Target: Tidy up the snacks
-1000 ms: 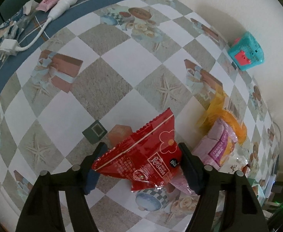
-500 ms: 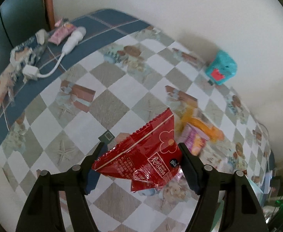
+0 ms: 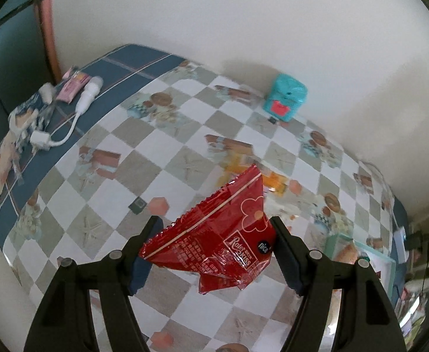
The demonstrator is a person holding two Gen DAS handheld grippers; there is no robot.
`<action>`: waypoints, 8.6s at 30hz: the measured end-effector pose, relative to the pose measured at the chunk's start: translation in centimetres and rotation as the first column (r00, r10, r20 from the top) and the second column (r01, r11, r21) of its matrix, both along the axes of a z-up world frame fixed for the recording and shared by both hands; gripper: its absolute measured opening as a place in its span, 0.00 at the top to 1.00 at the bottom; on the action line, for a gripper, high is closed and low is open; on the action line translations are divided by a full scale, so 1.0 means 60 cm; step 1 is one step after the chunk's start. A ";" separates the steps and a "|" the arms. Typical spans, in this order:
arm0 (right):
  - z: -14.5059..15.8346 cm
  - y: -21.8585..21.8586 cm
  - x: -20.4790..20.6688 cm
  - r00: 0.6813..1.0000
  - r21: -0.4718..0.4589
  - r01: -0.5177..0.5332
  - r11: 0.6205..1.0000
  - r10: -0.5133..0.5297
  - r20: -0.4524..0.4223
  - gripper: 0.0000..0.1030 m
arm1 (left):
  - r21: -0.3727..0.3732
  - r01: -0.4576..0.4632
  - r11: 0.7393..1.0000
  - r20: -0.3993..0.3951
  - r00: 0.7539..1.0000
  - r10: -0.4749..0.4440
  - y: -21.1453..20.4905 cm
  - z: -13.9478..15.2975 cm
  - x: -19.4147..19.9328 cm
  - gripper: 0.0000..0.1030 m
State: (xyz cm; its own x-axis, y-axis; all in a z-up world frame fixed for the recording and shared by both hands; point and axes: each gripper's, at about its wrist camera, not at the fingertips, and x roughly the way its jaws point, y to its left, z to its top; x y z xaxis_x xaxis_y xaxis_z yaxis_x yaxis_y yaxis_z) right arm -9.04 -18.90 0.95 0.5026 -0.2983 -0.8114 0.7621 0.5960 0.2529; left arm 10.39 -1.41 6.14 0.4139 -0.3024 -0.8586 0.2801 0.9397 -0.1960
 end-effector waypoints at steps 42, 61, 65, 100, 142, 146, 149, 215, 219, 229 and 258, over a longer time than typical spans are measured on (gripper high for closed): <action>-0.042 -0.199 -0.298 0.826 0.134 0.564 0.815 -0.556 -0.093 0.59 | 0.181 0.673 0.717 -0.097 0.738 -0.668 -0.318 -0.089 -0.350 0.28; -0.053 -0.201 -0.295 0.817 0.151 0.577 0.802 -0.567 -0.109 0.46 | 0.155 0.662 0.733 -0.082 0.748 -0.658 -0.315 -0.085 -0.338 0.19; -0.053 -0.199 -0.286 0.829 0.155 0.559 0.814 -0.550 -0.103 0.32 | 0.133 0.630 0.765 -0.085 0.776 -0.625 -0.305 -0.081 -0.315 0.18; -0.001 -0.040 -0.049 0.999 -0.026 0.036 0.999 -0.036 -0.013 0.03 | 0.112 -0.195 0.974 -0.170 0.962 0.212 0.032 -0.112 0.024 0.10; -0.066 -0.001 0.155 0.985 0.065 -0.157 0.985 0.161 -0.057 0.00 | 0.094 -0.182 0.979 -0.208 0.958 0.198 0.060 -0.136 0.113 0.08; -0.074 0.005 0.174 0.984 0.073 -0.164 0.984 0.169 -0.064 0.00 | 0.093 -0.248 0.964 -0.220 0.939 0.263 0.097 -0.141 0.132 0.08; -0.078 0.010 0.187 0.982 0.080 -0.173 0.982 0.179 -0.065 0.00 | 0.089 -0.263 0.961 -0.230 0.933 0.277 0.109 -0.146 0.140 0.08; -0.163 0.026 0.260 0.952 0.001 -0.249 0.969 0.244 -0.184 0.46 | 0.084 0.152 0.985 -0.249 0.960 -0.127 -0.079 -0.181 0.115 0.08; -0.163 0.014 0.247 0.953 0.004 -0.236 0.972 0.232 -0.193 0.46 | 0.093 0.169 0.981 -0.248 0.958 -0.141 -0.087 -0.183 0.109 0.08; -0.163 0.000 0.220 0.955 0.011 -0.219 0.976 0.217 -0.203 0.46 | 0.176 0.241 0.954 -0.233 0.952 -0.198 -0.122 -0.197 0.088 0.08; -0.168 0.024 0.209 0.941 -0.054 -0.237 0.970 0.215 -0.260 0.46 | 0.269 0.224 0.937 -0.214 0.962 -0.168 -0.142 -0.215 0.060 0.51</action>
